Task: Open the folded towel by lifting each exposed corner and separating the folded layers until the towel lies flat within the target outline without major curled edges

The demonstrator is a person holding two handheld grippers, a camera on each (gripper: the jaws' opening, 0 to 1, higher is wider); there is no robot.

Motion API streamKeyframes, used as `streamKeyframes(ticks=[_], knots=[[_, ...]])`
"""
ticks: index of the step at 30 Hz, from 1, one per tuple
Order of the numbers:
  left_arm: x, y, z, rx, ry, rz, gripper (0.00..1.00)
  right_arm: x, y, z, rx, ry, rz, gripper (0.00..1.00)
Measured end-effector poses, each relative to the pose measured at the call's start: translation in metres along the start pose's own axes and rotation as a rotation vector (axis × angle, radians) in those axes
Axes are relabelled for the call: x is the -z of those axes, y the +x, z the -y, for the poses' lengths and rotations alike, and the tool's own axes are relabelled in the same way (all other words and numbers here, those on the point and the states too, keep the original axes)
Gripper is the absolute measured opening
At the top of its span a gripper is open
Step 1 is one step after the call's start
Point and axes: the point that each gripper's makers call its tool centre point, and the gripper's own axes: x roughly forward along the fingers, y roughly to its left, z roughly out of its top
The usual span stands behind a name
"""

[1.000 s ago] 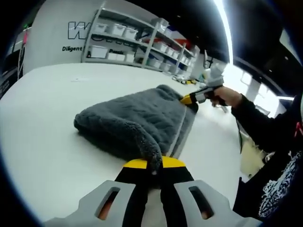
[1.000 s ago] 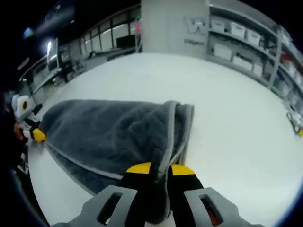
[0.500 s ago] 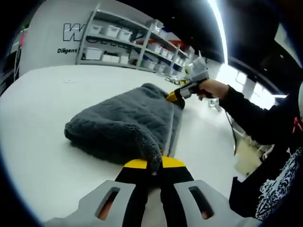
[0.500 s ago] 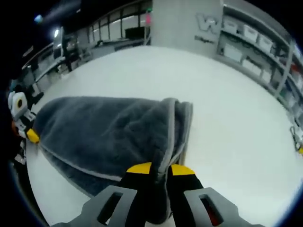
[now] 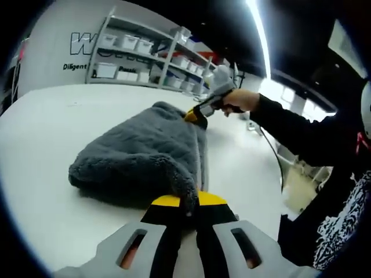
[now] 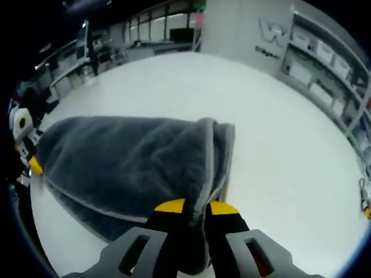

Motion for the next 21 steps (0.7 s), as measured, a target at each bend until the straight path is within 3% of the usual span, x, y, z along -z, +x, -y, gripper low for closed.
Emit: streamKeyframes(ticks=[10,21], knots=[[0.000,0.006,0.012,0.010,0.088,0.038,0.05,-0.009,0.009,0.000,-0.024,-0.047,-0.038,0.09],[0.002,0.009,0.017,-0.001,0.079,0.026,0.05,-0.024,0.022,-0.002,-0.043,-0.107,-0.061,0.09]])
